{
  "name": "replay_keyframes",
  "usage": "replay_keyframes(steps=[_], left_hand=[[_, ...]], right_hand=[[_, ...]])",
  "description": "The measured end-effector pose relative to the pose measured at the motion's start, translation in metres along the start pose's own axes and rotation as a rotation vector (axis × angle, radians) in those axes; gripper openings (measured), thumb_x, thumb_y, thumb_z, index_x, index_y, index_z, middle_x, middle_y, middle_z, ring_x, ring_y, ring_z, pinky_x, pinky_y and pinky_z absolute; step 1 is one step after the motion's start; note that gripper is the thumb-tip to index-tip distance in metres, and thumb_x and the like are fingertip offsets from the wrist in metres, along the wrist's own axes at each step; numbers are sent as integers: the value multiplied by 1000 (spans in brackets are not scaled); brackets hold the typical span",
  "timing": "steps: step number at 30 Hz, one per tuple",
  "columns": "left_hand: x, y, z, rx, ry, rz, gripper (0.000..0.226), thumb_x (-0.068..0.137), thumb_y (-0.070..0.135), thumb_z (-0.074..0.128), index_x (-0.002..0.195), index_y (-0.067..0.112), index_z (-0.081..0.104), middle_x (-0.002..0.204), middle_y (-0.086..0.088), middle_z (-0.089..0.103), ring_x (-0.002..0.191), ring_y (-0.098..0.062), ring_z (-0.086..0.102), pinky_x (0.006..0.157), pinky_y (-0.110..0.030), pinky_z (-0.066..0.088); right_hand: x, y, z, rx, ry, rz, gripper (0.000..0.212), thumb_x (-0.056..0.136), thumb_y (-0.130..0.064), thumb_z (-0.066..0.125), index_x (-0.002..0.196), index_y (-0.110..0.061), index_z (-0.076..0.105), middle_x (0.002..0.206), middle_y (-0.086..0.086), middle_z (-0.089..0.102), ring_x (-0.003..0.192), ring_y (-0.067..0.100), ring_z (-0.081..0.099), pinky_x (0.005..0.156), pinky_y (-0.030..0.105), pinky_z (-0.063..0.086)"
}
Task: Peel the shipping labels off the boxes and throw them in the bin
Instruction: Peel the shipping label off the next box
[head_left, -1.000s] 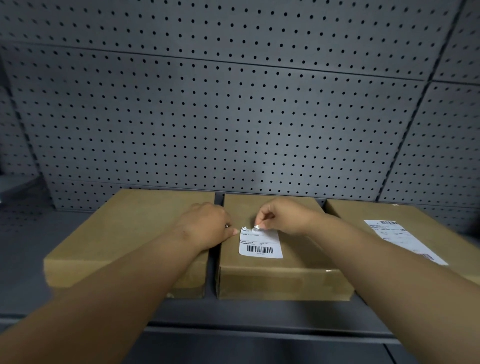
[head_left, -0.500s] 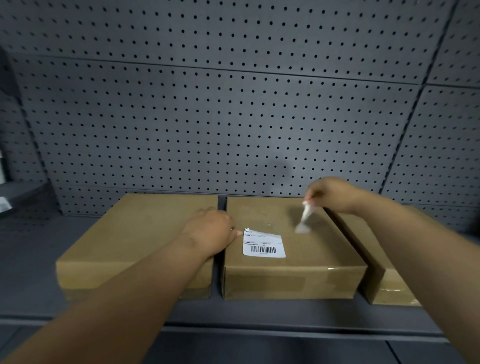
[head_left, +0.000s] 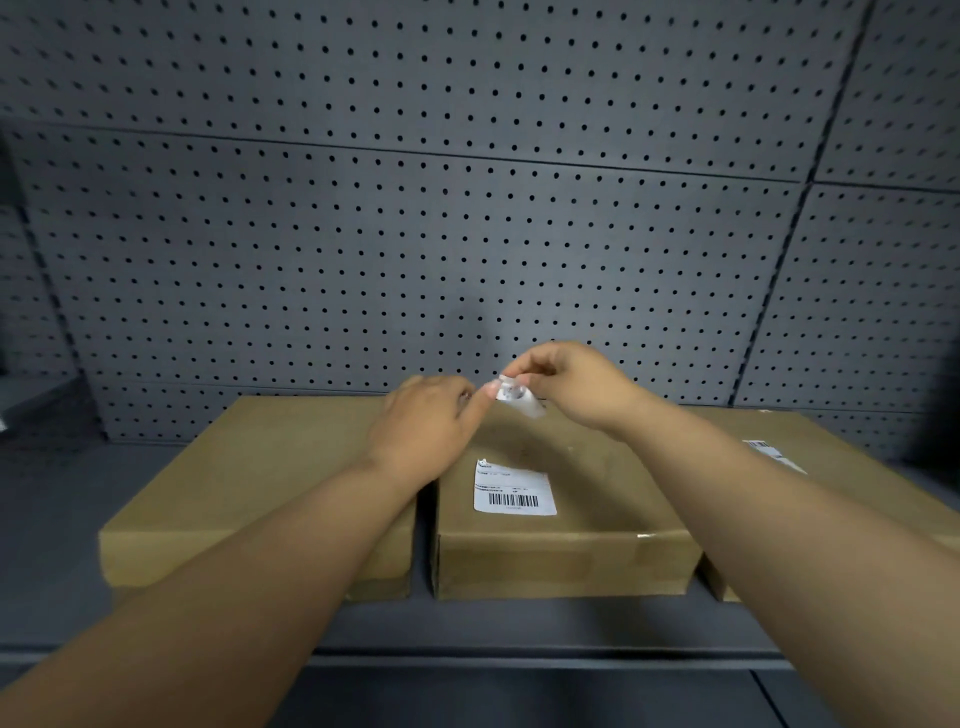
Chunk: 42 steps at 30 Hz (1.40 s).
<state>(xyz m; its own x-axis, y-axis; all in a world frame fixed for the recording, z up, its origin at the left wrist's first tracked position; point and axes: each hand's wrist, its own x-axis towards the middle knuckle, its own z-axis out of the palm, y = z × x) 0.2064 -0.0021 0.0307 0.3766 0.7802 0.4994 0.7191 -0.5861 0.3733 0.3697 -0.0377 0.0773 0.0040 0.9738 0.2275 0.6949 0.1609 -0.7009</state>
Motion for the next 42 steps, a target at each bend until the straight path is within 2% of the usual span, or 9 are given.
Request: replay_keyframes(steps=[3, 11, 15, 18, 25, 28, 32, 38, 42], left_hand=[[-5, 5, -3, -84, -13, -38, 51, 91, 58, 38, 115, 19, 61, 92, -2, 61, 105, -26, 52, 89, -40, 43], [-7, 0, 0, -180, 50, -73, 31, 91, 42, 53, 107, 17, 61, 74, 5, 56, 84, -25, 56, 66, -33, 36], [-5, -1, -2, -142, 61, -95, 29, 96, 27, 47, 120, 17, 59, 105, -9, 70, 100, -30, 60, 81, -39, 47], [-3, 2, -5, -60, 45, -42, 32, 98, 20, 41, 126, 18, 57, 108, -13, 70, 105, -33, 57, 87, -38, 43], [-3, 5, -11, -104, -10, -32, 44, 95, 4, 38, 135, 17, 51, 120, -14, 66, 105, -31, 60, 81, -29, 44], [-6, -3, -13, -59, -45, -35, 49, 96, 1, 35, 142, 19, 41, 119, -15, 64, 102, -27, 59, 86, -30, 46], [-8, -10, -11, 22, -79, 13, 42, 92, -4, 35, 124, 9, 60, 123, -15, 56, 117, -30, 52, 96, -34, 42], [-20, -6, -12, 146, -137, 10, 22, 93, 16, 39, 88, 5, 57, 89, -7, 46, 97, -29, 49, 82, -37, 42], [-25, -7, -13, 301, -232, 41, 30, 94, 35, 41, 90, 12, 59, 94, -6, 50, 100, -25, 51, 89, -36, 42]], right_hand=[[1, -5, 13, 55, 15, -27, 22, 93, -5, 48, 100, -10, 69, 86, 1, 65, 81, 12, 56, 71, 16, 43], [-1, -7, 30, 95, 4, -44, 34, 95, 2, 39, 113, -7, 66, 109, 5, 67, 100, 13, 59, 97, 25, 45], [-5, -9, 28, 144, 15, -64, 37, 95, 8, 36, 119, 0, 62, 116, 9, 60, 92, 9, 55, 97, 19, 44], [-6, -2, 24, 138, 52, -81, 36, 91, 11, 41, 116, -1, 64, 122, 9, 55, 101, 13, 53, 107, 32, 42], [-12, 15, 15, 110, 78, 110, 39, 92, -13, 54, 131, -15, 53, 126, -2, 60, 112, 15, 56, 107, 30, 38], [-20, 21, 9, -140, 41, 129, 39, 91, -22, 57, 130, -20, 55, 115, -6, 63, 110, 12, 57, 101, 25, 40], [-35, 14, 24, -420, -135, 22, 25, 89, -22, 61, 113, -17, 68, 115, -5, 68, 103, 8, 59, 78, 12, 40], [-44, 8, 49, -561, -212, -50, 20, 84, -30, 63, 97, -17, 73, 101, 0, 72, 95, 19, 63, 85, 31, 50], [-49, 4, 60, -611, -163, -60, 19, 85, -31, 62, 93, -17, 72, 99, 1, 72, 95, 20, 62, 72, 25, 43]])
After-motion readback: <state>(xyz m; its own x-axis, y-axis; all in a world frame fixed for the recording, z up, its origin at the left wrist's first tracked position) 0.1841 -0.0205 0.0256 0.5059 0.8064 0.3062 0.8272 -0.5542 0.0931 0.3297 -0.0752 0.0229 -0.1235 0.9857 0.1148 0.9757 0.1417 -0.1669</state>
